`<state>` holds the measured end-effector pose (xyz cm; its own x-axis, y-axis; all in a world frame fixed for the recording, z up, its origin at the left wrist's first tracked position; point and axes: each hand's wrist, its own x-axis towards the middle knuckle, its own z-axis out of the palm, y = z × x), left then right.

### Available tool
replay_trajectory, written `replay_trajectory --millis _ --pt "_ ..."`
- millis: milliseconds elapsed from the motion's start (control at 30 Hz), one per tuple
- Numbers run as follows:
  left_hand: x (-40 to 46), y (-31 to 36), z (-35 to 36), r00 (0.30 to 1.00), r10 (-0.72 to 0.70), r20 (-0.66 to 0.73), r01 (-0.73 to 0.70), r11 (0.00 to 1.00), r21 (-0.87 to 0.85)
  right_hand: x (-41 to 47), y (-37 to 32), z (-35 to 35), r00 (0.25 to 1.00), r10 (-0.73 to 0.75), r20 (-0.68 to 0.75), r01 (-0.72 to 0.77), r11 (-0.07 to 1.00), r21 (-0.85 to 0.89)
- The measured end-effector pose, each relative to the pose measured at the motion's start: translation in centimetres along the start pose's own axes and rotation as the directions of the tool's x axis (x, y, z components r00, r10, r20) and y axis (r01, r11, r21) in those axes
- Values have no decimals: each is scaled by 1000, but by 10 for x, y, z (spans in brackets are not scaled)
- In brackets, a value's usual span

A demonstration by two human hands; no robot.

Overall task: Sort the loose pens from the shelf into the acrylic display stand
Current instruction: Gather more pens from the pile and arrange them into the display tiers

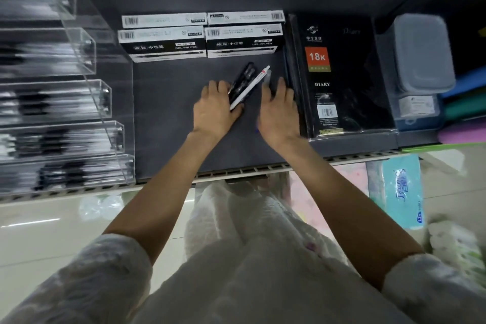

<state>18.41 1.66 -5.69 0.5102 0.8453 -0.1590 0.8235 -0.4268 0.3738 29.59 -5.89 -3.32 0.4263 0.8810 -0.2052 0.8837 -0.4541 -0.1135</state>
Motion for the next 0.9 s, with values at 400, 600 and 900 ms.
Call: replay_trajectory --millis 400,600,900 --pt "1 3 -3 994 45 102 -31 990 -140 -4 -22 13 970 183 159 -239 610 756" --pt "8 9 -7 989 52 138 -55 998 20 9 -4 -7 999 38 8 -37 905 425" --pt "15 18 -8 975 -19 222 -41 964 262 65 -5 6 981 124 149 -190 772 606"
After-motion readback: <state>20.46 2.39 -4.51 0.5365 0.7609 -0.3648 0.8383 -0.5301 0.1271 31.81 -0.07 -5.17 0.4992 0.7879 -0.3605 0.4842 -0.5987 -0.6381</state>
